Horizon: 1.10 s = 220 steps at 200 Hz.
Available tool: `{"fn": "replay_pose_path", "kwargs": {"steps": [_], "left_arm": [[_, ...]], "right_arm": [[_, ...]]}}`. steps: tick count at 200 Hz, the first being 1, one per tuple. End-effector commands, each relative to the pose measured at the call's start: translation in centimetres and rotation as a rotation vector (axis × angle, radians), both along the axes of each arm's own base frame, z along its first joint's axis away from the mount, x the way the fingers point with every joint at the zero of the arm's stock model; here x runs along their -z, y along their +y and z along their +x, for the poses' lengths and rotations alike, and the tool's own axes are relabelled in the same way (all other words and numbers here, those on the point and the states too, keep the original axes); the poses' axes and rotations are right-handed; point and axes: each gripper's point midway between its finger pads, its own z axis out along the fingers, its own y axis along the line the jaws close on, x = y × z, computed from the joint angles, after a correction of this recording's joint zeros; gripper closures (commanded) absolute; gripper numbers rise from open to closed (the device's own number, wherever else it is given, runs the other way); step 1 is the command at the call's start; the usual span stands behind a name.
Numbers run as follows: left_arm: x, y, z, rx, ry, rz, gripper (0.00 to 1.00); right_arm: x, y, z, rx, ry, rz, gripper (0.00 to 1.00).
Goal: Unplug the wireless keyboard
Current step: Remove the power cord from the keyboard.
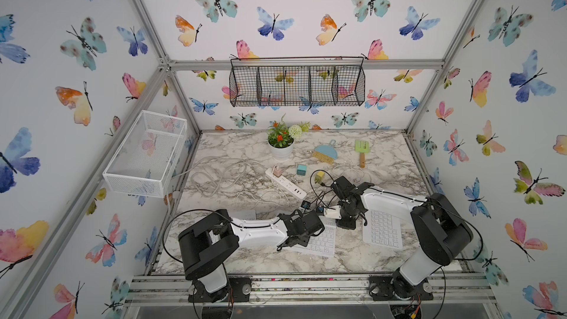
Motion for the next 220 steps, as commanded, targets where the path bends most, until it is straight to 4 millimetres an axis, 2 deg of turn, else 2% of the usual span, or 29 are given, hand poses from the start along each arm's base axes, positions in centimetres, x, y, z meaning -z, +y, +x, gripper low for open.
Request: {"fn": "replay_pose_path", "kwargs": {"steps": [1,24,70,82,114,140,180,220], "left_arm": [[5.9,9.0,-5.2,0.008,0.245,0.336,0.46],[5.9,9.1,-5.2,-0.001,0.251,0.331,0.46],[6.0,9.1,-5.3,-0.001,0.26,0.333,0.46],[6.0,9.2,-5.3,-0.001,0.259,0.337,0.46],[6.0,9.2,-5.4,0.004,0.263,0.331,0.46],[6.0,9.5,-5.6,0.01,0.269,0.335,0.47],[6.2,9.7,-5.8,-0.001,0.279,0.327,0.47],[6.2,9.5,-5.7,-0.004,0.28,0.32,0.47]], "right_arm": [[1.6,-2.5,-1.1,-0.039,0.001,-0.112,0.85],[0.8,-1.6,-0.6,-0.041,-0.041,-0.063,0.86],[1.1,-1.3,-1.5,0.008,0.028,-0.047,0.91],[1.2,-1.7,-1.7,-0.005,0.027,-0.062,0.97],[1.6,-3.9,-1.3,-0.044,-0.042,-0.158,0.97],[1.1,-4.5,-0.6,-0.063,-0.118,-0.174,0.98],[0.2,-3.7,-0.8,-0.057,-0.139,-0.108,0.97],[0.2,-2.5,-1.2,0.023,-0.048,-0.055,0.98]]}}
